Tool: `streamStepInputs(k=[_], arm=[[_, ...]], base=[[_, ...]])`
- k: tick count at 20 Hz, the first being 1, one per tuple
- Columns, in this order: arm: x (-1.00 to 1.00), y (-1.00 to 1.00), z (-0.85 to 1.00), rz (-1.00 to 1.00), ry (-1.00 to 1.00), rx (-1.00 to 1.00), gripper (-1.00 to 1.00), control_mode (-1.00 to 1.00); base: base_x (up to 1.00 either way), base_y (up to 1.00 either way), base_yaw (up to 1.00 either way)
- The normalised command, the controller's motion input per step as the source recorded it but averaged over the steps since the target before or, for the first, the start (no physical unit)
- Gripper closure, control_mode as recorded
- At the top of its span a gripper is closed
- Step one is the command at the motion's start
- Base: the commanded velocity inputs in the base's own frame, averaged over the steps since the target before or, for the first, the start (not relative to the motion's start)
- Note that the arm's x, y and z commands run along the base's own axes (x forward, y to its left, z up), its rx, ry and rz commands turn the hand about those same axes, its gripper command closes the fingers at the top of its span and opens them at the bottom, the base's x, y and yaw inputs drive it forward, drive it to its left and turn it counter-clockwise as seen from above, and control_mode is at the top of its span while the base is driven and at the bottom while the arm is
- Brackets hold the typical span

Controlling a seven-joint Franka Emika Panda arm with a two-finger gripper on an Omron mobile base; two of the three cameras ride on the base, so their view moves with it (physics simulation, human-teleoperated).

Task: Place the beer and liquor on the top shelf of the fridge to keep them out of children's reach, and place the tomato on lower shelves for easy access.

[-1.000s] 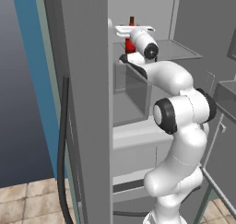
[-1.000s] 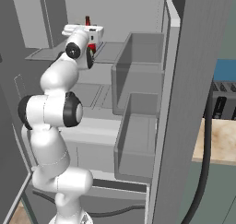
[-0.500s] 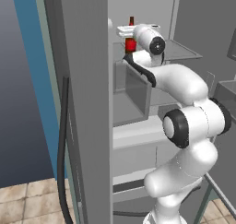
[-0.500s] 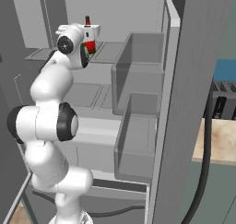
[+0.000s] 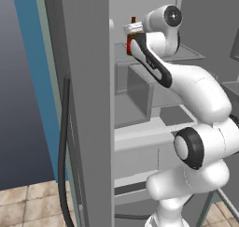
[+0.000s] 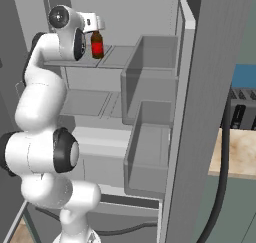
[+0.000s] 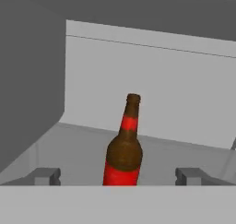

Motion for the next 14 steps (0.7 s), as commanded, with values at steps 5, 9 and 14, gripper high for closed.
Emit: streamStepInputs(k=[5, 9, 14], arm=[[-0.73, -0.16, -0.77, -0.01, 0.19, -0.1, -1.0, -1.0], [-0.86, -0.02, -0.99, -0.03, 0.03, -0.02, -1.0, -1.0], [-0.92, 0.0, -0.62, -0.07, 0.0, 0.0, -1.0, -1.0]], base=[[0.0, 0.0, 0.0], [0.0, 0.0, 0.0], [0.0, 0.0, 0.0]])
